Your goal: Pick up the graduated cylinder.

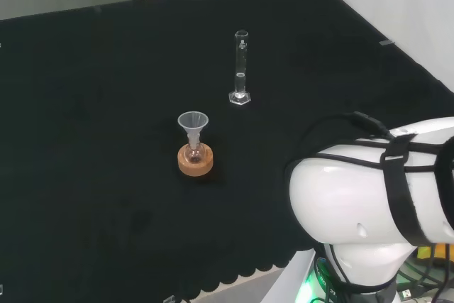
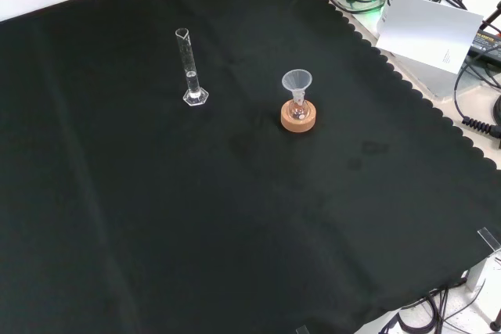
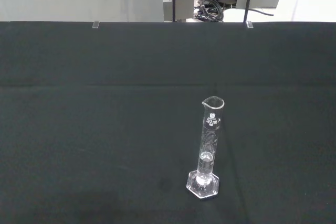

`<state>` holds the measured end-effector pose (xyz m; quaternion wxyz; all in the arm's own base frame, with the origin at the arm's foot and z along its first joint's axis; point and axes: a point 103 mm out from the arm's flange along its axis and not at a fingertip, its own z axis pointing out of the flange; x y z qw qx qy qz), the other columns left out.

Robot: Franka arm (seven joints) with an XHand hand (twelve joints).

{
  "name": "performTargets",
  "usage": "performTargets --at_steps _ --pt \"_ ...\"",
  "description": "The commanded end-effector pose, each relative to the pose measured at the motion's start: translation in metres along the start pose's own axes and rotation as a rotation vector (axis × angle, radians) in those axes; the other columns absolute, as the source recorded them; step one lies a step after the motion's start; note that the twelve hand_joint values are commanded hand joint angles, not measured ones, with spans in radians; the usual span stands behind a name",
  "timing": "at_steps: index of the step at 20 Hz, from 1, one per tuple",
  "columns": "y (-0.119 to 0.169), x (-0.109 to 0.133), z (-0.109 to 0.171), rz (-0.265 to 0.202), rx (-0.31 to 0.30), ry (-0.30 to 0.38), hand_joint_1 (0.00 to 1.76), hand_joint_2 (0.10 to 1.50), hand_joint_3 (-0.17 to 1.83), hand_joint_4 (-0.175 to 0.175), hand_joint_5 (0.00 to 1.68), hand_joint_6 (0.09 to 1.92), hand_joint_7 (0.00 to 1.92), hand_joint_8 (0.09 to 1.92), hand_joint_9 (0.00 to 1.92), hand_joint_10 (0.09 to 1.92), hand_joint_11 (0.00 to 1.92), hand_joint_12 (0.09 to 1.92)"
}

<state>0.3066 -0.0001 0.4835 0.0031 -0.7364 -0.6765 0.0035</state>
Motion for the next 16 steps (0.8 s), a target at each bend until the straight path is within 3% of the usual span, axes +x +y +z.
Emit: performTargets --at_steps 1,4,16 --pt "0.0 0.0 0.0 0.001 -0.01 -0.008 0.14 1.29 0.0 -0.043 0.27 0.09 0.0 0.46 0.11 0.73 0.0 1.36" --pt "0.0 -0.001 0.0 0.004 -0.01 -0.004 0.01 1.37 0.04 -0.033 0.28 0.09 0.0 0.41 0.11 0.69 0.0 1.33" --pt "0.01 -0.015 0.02 0.051 0.018 0.015 0.0 1.38 0.04 -0.033 0.28 0.09 0.0 0.41 0.11 0.67 0.0 1.32"
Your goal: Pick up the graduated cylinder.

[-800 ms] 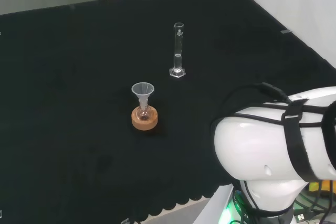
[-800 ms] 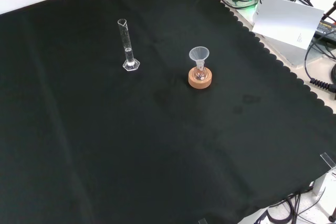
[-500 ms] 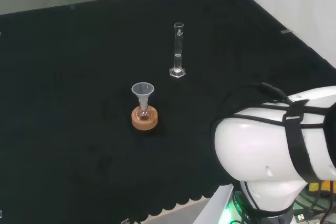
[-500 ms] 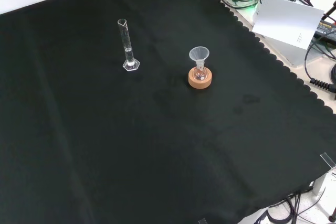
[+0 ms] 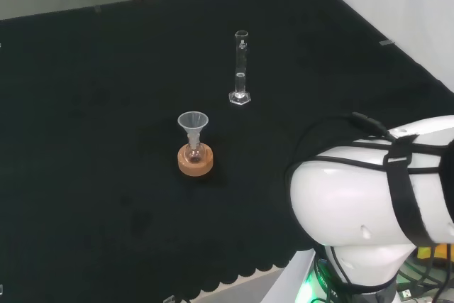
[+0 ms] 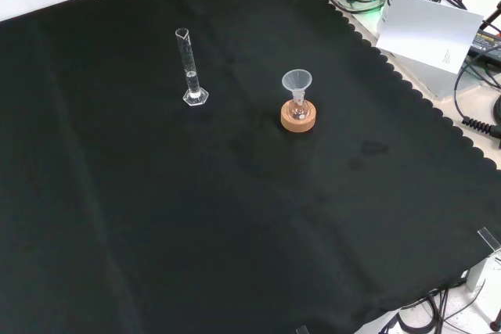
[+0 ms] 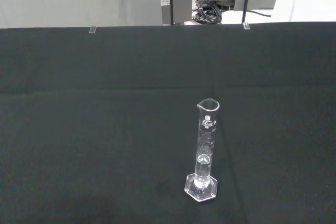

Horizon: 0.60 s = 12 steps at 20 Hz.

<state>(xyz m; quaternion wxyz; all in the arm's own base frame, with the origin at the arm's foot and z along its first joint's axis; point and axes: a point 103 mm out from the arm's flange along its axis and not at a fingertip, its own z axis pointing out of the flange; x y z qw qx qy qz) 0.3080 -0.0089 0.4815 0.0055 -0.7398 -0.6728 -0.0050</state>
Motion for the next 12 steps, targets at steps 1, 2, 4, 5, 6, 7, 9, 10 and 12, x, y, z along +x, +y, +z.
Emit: performTargets --at_steps 1,2,4,5,6,7,9,10,12 --pt "0.01 -0.008 0.023 0.049 0.032 0.005 0.0 1.38 0.04 -0.033 0.28 0.09 0.0 0.41 0.11 0.67 0.0 1.32" --pt "0.012 -0.011 0.028 0.056 0.036 0.011 0.0 1.38 0.04 -0.033 0.28 0.09 0.0 0.41 0.11 0.67 0.0 1.32" --pt "0.017 -0.015 0.038 0.073 0.045 0.02 0.0 1.38 0.04 -0.033 0.28 0.09 0.0 0.41 0.11 0.67 0.0 1.33" --pt "0.02 -0.018 0.042 0.081 0.048 0.027 0.0 1.38 0.04 -0.033 0.28 0.09 0.0 0.41 0.11 0.67 0.0 1.33" --pt "0.022 -0.02 0.046 0.086 0.05 0.031 0.0 1.38 0.04 -0.033 0.28 0.09 0.0 0.41 0.11 0.67 0.0 1.33" --pt "0.025 -0.022 0.05 0.091 0.049 0.034 0.01 1.38 0.04 -0.034 0.28 0.09 0.0 0.41 0.11 0.67 0.0 1.33" --pt "0.031 -0.027 0.057 0.097 0.049 0.039 0.01 1.38 0.04 -0.034 0.28 0.09 0.0 0.41 0.12 0.67 0.0 1.33" --pt "0.034 -0.029 0.059 0.1 0.045 0.042 0.01 1.38 0.04 -0.035 0.28 0.09 0.0 0.41 0.12 0.67 0.0 1.33" --pt "0.041 -0.035 0.067 0.106 0.045 0.062 0.02 1.37 0.04 -0.035 0.29 0.09 0.0 0.42 0.13 0.67 0.0 1.34"
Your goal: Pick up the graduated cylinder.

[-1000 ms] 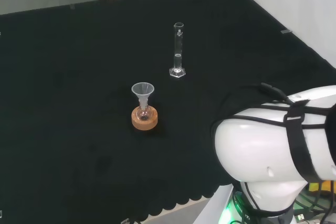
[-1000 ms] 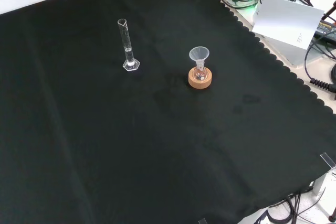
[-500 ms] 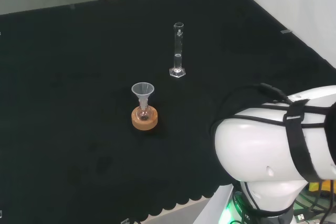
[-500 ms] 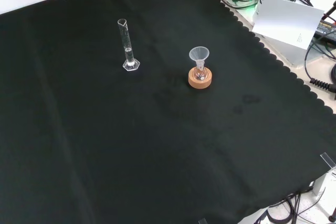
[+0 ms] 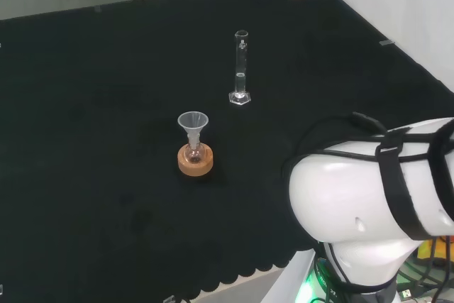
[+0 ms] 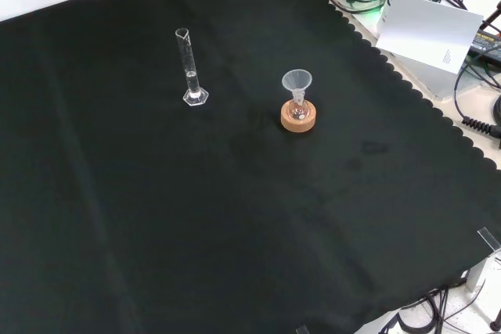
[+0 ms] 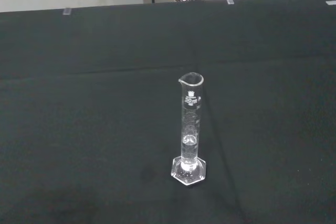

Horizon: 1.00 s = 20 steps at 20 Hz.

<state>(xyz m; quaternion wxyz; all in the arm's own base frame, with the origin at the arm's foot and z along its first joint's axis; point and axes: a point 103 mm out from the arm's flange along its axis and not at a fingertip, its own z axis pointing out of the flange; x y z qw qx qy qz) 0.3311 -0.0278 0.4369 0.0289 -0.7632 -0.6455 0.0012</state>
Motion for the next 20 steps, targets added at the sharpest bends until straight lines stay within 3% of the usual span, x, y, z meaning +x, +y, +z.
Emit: performTargets --at_steps 1,8,14,20 --pt "0.023 -0.019 0.024 0.033 -0.001 0.045 0.03 1.37 0.04 -0.035 0.29 0.09 0.01 0.43 0.14 0.67 0.0 1.34" --pt "0.066 -0.042 0.051 0.018 -0.093 0.089 0.12 1.34 0.02 -0.05 0.36 0.09 0.09 0.55 0.26 0.7 0.03 1.41" --pt "0.097 -0.066 0.072 0.007 -0.094 0.135 0.19 1.32 0.02 -0.06 0.4 0.09 0.14 0.62 0.32 0.7 0.08 1.41" --pt "0.117 -0.074 0.095 0.001 -0.071 0.197 0.26 1.27 0.0 -0.062 0.41 0.09 0.15 0.64 0.34 0.69 0.09 1.41"
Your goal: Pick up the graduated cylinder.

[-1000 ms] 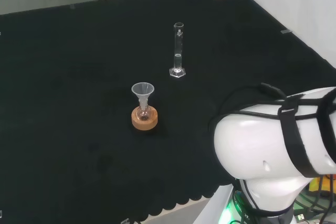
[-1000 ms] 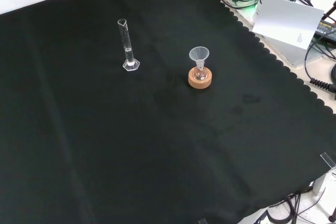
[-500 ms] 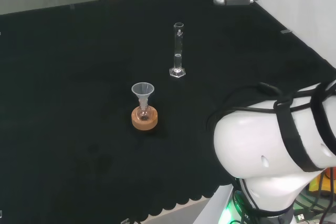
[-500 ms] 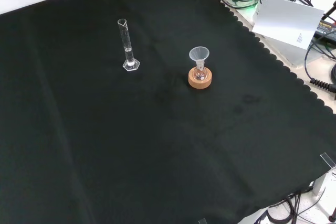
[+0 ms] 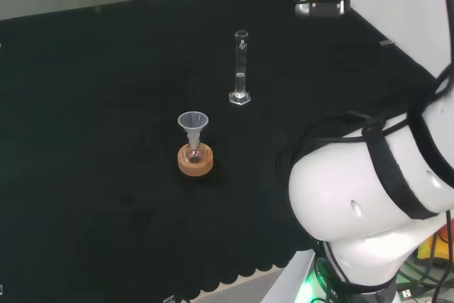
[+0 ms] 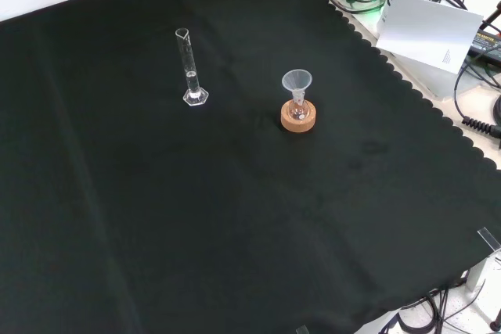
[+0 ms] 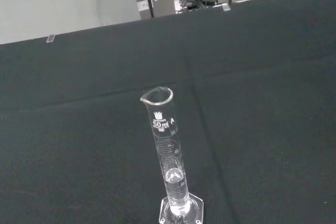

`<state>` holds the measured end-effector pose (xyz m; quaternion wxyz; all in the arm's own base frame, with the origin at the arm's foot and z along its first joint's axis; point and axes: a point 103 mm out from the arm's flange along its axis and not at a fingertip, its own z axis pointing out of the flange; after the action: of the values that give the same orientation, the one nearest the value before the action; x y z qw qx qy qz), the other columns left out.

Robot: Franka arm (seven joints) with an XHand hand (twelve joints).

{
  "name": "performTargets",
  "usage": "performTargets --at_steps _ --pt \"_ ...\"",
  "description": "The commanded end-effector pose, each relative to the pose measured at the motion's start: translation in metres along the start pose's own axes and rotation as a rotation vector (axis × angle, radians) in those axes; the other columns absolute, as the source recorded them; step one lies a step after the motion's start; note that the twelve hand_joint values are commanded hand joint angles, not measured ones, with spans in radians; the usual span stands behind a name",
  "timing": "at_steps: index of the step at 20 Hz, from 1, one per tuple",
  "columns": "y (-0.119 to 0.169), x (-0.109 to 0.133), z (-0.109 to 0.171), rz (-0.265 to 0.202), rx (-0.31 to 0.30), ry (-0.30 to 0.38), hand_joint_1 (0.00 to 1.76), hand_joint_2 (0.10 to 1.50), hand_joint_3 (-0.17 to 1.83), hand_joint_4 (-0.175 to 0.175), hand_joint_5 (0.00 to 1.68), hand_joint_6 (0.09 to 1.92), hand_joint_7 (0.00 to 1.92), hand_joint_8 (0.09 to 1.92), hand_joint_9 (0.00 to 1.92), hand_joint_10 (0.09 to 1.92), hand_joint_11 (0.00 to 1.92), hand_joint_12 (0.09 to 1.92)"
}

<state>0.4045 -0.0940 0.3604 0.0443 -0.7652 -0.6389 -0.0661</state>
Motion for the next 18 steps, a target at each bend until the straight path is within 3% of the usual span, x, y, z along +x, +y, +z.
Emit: performTargets --at_steps 1,18 --pt "0.031 -0.021 0.029 -0.01 -0.002 0.081 0.27 1.27 -0.01 -0.062 0.41 0.09 0.15 0.64 0.34 0.69 0.09 1.41" --pt "0.062 -0.021 0.109 -0.073 0.032 0.228 0.33 1.25 -0.02 -0.063 0.4 0.09 0.16 0.66 0.37 0.69 0.08 1.41"
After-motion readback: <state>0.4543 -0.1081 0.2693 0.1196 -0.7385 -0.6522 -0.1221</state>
